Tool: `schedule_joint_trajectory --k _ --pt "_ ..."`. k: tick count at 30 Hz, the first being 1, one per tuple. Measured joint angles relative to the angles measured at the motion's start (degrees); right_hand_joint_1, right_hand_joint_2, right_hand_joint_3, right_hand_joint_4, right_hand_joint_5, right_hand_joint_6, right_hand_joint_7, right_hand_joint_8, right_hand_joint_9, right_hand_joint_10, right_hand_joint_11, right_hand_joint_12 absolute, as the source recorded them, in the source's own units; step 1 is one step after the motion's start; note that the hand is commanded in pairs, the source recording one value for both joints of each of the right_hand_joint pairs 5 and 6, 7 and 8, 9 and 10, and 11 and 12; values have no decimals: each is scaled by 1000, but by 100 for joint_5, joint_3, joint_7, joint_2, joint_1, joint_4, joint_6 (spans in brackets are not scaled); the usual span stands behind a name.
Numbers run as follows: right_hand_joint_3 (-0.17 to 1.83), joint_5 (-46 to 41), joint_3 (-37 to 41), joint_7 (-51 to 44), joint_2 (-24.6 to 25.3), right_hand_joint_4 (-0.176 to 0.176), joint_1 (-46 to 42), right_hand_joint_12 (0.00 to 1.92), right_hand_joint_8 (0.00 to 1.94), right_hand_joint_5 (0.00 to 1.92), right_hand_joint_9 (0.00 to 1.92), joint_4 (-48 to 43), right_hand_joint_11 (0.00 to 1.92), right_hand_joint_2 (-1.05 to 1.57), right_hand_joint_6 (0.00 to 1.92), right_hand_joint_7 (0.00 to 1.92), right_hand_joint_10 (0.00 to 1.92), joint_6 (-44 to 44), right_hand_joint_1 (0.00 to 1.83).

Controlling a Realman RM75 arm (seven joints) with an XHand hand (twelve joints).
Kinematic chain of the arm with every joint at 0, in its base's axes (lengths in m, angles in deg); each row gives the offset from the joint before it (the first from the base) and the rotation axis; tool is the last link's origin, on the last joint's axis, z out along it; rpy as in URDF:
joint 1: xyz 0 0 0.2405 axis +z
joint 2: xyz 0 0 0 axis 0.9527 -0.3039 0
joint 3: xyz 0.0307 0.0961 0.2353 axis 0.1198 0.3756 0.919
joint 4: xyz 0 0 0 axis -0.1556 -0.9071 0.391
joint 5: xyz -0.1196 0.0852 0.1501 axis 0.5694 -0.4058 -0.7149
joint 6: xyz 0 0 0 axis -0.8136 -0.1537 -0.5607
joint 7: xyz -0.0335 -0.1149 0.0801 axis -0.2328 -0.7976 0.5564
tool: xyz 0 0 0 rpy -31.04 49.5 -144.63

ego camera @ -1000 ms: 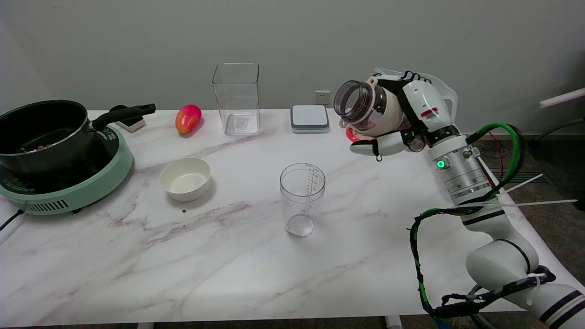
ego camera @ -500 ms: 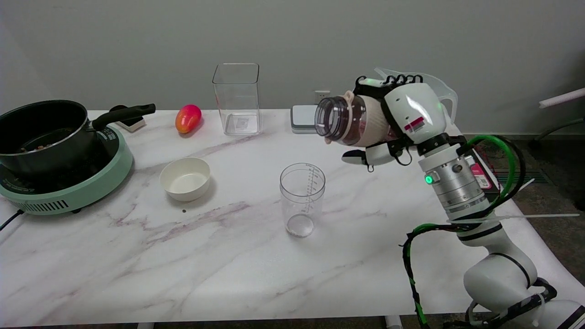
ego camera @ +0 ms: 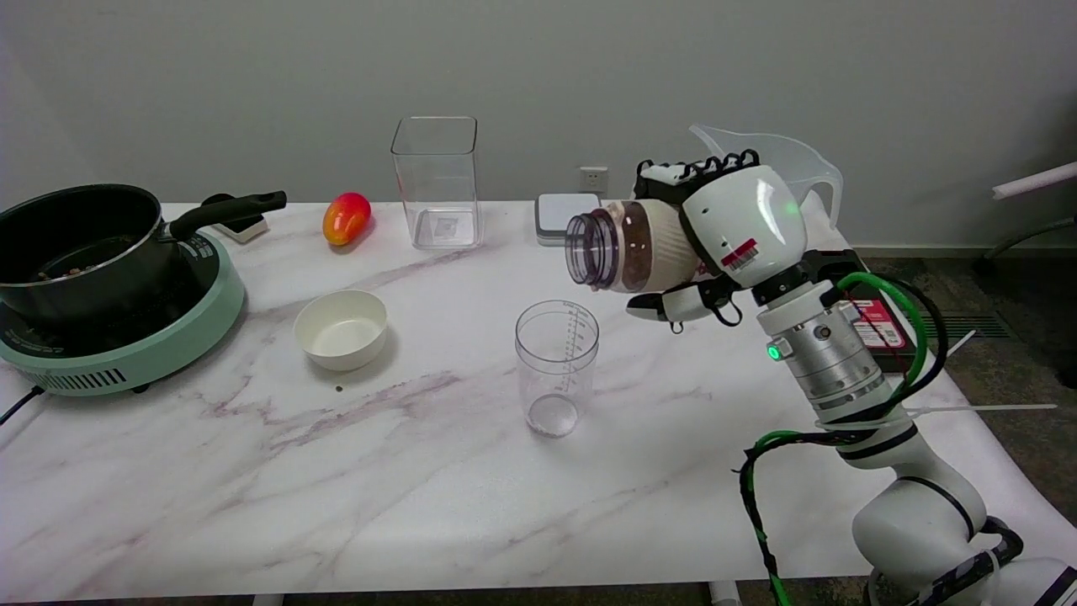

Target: Pour the content into the transparent cup.

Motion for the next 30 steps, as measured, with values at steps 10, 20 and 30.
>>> schedule_joint_trajectory --k 10,20,30 --pt "280 389 111 -268 -92 0 -35 1350 1871 1920 1582 96 1350 1530 1920 1871 1582 -43 1249" --pt "265 778 251 -398 -128 0 -71 1366 1879 1920 1591 211 1366 1570 1920 1879 1591 -118 1225" --pt "258 1068 357 -448 -141 0 -98 1373 1883 1920 1596 326 1373 1571 1920 1883 1596 -99 1226"
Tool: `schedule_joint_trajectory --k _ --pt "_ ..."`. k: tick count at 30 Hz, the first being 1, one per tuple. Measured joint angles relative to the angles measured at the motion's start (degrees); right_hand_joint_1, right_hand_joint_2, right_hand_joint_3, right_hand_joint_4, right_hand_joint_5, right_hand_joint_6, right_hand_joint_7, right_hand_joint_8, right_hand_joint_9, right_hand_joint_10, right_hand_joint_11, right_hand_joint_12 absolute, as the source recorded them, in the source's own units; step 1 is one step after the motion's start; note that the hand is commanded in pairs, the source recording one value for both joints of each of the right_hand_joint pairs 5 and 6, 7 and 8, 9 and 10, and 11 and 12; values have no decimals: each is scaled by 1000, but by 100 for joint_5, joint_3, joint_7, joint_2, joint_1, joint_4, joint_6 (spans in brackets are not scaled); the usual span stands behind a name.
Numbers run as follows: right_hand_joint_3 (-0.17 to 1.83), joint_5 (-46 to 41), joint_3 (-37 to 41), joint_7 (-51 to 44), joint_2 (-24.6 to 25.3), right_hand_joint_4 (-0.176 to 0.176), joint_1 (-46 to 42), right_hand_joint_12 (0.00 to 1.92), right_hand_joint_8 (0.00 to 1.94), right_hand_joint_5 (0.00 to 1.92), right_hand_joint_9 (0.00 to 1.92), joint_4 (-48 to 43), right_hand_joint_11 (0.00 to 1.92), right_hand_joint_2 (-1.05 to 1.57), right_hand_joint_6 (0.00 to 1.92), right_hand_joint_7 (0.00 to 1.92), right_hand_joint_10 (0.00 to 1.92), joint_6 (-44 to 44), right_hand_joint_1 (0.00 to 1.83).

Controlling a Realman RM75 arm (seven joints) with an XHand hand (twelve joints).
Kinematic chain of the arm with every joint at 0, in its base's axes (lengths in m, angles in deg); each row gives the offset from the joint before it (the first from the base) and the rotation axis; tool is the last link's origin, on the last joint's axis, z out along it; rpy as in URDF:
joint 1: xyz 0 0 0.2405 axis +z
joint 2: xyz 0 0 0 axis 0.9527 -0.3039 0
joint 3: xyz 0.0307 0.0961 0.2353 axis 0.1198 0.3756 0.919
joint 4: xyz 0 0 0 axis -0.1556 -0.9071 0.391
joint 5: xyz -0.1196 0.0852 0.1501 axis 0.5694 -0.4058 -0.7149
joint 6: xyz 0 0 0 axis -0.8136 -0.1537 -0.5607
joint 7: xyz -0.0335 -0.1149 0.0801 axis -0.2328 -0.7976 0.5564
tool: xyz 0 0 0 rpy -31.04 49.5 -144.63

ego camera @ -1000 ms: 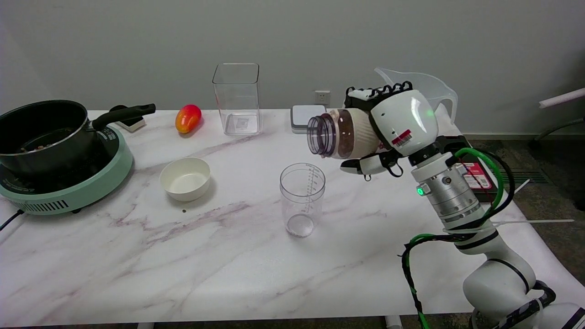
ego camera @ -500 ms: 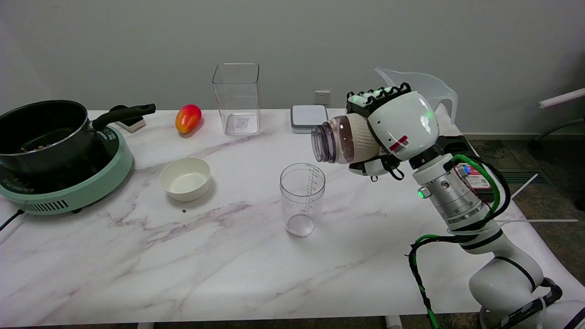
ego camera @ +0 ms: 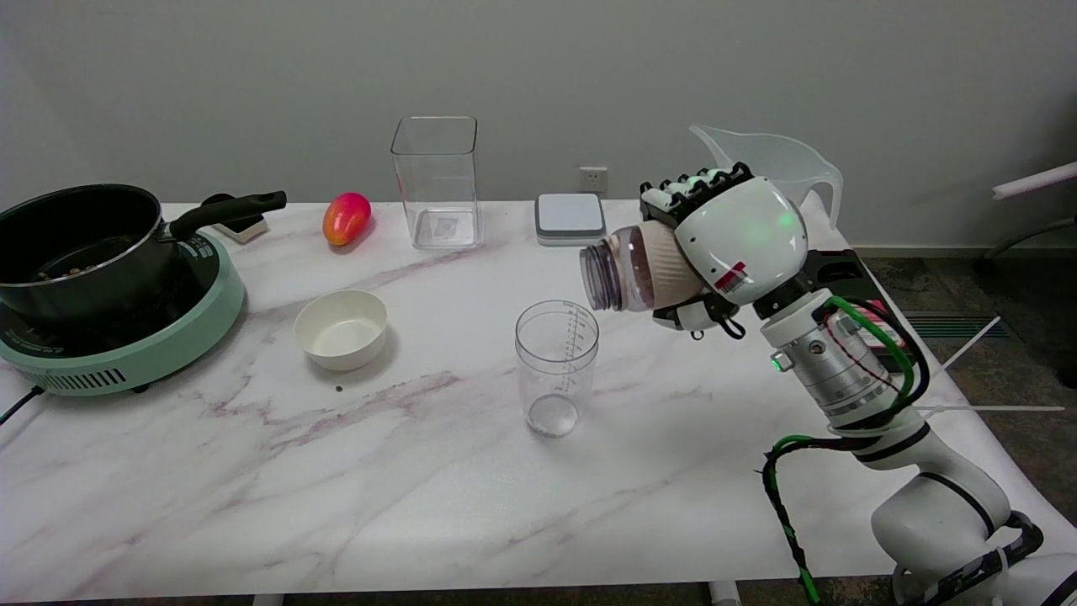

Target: Pour the content into the transparent cup.

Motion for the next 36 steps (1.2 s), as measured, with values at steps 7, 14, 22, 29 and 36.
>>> schedule_joint_trajectory --k 7,14,22,29,36 --pt "257 228 107 -2 -10 0 -13 1375 1885 1920 1597 46 1375 1571 1920 1885 1597 119 1225" --pt "258 477 239 5 -25 0 -15 1377 1887 1920 1598 43 1377 1571 1920 1887 1598 188 1225" --pt "268 753 350 8 -38 0 -33 1380 1894 1920 1610 -10 1380 1571 1920 1894 1610 184 1229" --pt "268 914 336 -3 -39 0 -45 1383 1895 1920 1615 -26 1383 1571 1920 1895 1615 50 1233" --pt "267 1065 245 -13 -39 0 -36 1385 1896 1920 1619 -36 1385 1571 1920 1896 1619 -63 1233"
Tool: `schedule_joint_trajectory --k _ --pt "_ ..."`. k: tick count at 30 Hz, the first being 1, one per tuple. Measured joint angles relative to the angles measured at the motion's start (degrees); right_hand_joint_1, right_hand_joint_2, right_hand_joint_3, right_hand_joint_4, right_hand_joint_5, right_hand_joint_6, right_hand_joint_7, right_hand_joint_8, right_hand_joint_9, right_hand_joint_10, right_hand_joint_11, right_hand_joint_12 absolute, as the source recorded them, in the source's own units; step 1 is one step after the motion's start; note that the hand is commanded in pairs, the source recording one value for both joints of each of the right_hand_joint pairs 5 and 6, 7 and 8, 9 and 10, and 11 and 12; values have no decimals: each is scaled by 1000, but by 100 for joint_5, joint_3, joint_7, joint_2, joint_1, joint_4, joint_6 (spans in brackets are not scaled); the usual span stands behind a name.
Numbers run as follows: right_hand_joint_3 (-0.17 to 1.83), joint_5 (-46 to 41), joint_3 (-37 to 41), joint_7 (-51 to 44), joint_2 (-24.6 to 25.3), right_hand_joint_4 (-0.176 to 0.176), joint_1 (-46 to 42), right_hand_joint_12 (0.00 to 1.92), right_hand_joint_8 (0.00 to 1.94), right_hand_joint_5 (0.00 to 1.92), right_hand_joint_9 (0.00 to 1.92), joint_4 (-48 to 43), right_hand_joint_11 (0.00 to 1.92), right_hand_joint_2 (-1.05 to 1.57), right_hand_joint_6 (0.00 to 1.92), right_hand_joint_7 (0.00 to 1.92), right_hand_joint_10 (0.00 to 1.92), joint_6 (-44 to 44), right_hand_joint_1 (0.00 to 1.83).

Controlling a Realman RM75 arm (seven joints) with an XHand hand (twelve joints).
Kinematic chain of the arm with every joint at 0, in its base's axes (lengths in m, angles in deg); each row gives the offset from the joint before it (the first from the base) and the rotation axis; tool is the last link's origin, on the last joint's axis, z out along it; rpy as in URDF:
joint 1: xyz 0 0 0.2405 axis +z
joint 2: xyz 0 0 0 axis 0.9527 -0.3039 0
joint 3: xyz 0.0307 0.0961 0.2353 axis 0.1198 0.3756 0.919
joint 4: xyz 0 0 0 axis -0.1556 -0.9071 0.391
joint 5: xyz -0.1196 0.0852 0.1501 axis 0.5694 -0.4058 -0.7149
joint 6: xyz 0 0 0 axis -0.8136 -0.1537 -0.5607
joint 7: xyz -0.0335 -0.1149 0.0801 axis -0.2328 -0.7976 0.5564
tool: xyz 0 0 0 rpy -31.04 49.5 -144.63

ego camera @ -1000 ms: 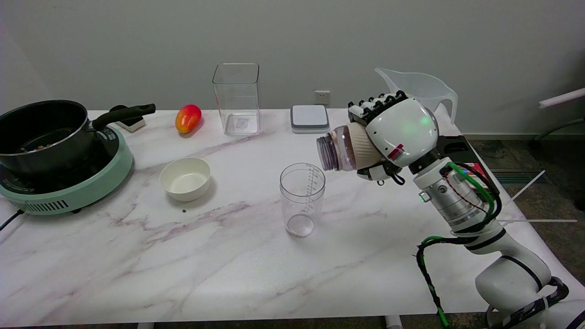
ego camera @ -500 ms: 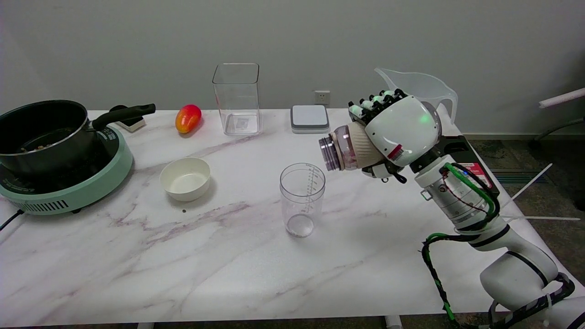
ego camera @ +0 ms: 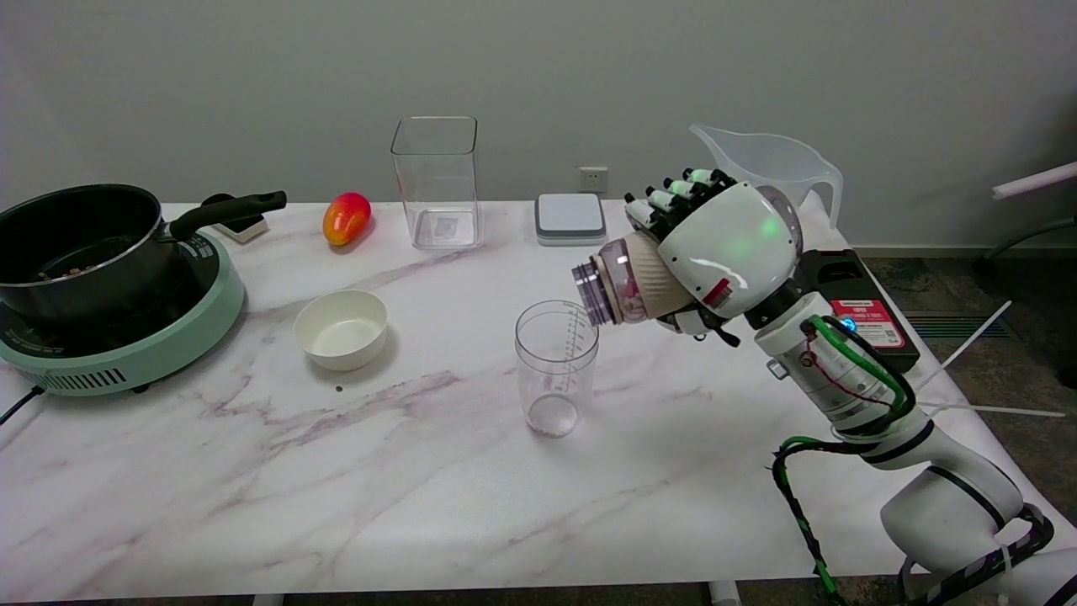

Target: Pour the content into the transparent cup.

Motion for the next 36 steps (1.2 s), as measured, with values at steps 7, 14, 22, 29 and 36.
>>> schedule_joint_trajectory --k 7,14,22,29,36 --pt "265 110 -108 1 -17 0 58 1387 1897 1920 1620 -2 1387 1571 1920 1897 1620 -85 1234" --pt "264 185 -153 12 -40 0 108 1388 1897 1920 1621 -6 1388 1571 1920 1897 1621 -101 1234" --pt "259 399 -100 46 -73 0 187 1391 1900 1920 1625 -65 1391 1571 1920 1900 1625 -101 1234" --pt "256 592 -51 133 -115 0 289 1395 1902 1920 1626 -127 1395 1571 1920 1902 1626 -38 1234" --pt "253 777 -27 260 -161 0 404 1397 1903 1920 1628 -166 1397 1571 1920 1903 1628 52 1234"
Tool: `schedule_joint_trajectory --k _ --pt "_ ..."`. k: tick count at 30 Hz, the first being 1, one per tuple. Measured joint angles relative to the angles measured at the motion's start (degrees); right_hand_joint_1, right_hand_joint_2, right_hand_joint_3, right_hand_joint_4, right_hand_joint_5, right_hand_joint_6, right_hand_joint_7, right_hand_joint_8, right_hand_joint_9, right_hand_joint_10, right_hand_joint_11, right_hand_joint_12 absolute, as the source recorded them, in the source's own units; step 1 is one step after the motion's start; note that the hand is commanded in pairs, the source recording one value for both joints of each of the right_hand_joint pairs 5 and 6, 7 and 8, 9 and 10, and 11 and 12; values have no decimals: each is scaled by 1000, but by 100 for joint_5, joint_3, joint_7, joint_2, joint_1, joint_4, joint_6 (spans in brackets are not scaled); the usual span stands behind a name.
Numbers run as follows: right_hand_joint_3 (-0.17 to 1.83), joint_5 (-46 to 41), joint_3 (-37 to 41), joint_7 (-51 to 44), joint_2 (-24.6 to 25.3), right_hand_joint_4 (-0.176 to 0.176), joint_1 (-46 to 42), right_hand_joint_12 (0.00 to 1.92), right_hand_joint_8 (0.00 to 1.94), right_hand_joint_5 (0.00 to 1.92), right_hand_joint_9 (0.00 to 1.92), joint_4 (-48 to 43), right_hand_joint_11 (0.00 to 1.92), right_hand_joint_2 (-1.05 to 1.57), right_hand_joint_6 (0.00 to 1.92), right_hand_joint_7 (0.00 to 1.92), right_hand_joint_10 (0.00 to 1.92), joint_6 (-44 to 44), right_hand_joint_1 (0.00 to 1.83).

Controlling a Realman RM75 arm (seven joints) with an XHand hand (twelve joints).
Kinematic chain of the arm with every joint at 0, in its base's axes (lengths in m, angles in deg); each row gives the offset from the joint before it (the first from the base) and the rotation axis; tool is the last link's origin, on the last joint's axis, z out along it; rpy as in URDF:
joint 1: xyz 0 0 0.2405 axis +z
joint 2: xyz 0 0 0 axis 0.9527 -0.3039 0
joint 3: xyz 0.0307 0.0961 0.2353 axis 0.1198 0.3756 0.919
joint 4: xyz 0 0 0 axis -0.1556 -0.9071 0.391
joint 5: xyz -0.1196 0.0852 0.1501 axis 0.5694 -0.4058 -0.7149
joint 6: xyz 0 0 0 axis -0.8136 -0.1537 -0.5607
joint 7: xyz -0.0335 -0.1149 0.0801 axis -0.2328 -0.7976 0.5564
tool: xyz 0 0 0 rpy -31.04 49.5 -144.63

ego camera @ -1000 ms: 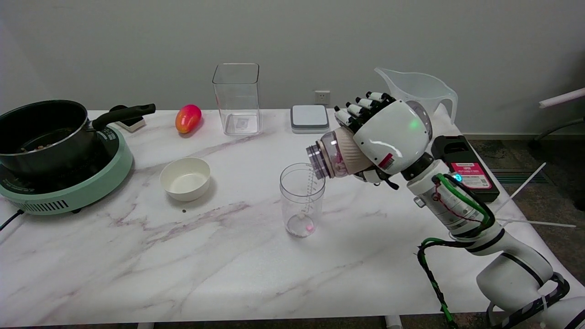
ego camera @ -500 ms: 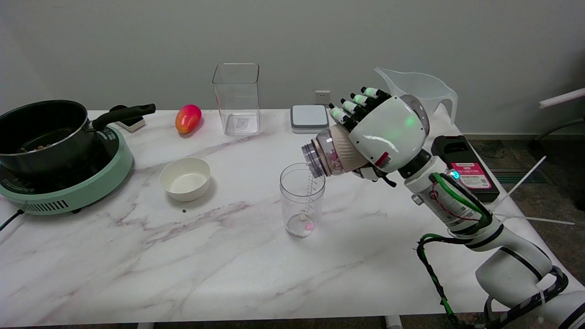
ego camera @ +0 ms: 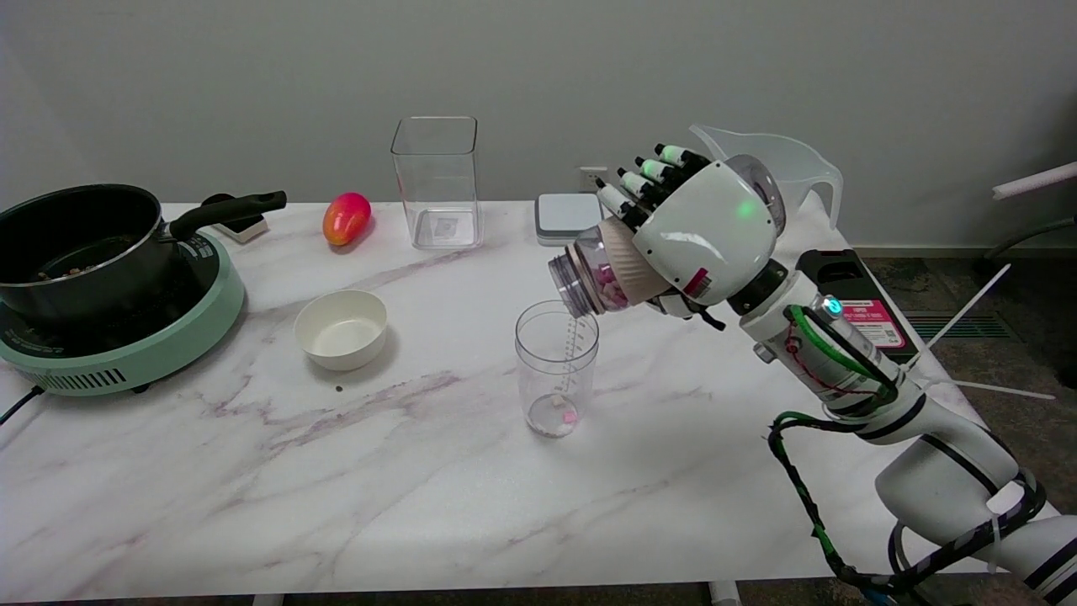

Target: Pour the content into the transparent cup.

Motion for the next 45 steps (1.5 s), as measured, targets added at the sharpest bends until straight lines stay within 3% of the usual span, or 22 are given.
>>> schedule_joint_trajectory --k 45 --pt "325 1133 565 595 -24 0 36 1392 1903 1920 1637 -31 1392 1571 1920 1903 1637 46 1212"
